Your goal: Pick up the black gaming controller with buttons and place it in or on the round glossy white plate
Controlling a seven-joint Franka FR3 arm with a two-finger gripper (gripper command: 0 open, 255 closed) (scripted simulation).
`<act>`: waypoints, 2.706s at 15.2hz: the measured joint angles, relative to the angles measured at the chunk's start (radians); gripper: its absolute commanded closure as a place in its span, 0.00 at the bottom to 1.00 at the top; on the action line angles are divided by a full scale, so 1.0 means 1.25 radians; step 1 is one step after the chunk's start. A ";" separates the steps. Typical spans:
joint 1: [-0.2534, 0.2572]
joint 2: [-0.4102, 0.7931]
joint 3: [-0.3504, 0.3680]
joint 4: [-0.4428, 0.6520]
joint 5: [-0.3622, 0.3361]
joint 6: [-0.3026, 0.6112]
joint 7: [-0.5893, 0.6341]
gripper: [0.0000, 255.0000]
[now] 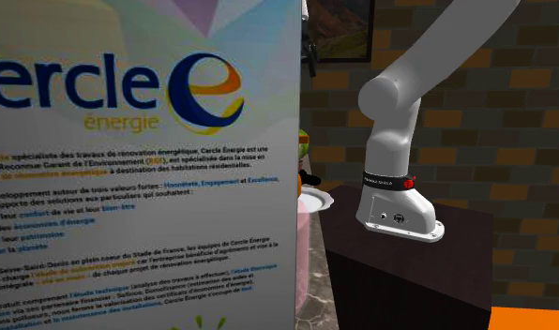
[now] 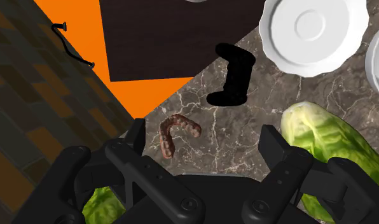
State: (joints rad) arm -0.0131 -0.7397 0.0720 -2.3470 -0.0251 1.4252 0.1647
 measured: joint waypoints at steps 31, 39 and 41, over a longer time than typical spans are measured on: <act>0.060 0.322 0.154 -0.411 0.066 0.669 0.131 0.00; 0.059 0.327 0.154 -0.413 0.064 0.675 0.131 1.00; 0.059 0.327 0.154 -0.413 0.064 0.675 0.131 1.00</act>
State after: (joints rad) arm 0.0605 -0.3313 0.2641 -2.8629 0.0555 2.2692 0.3288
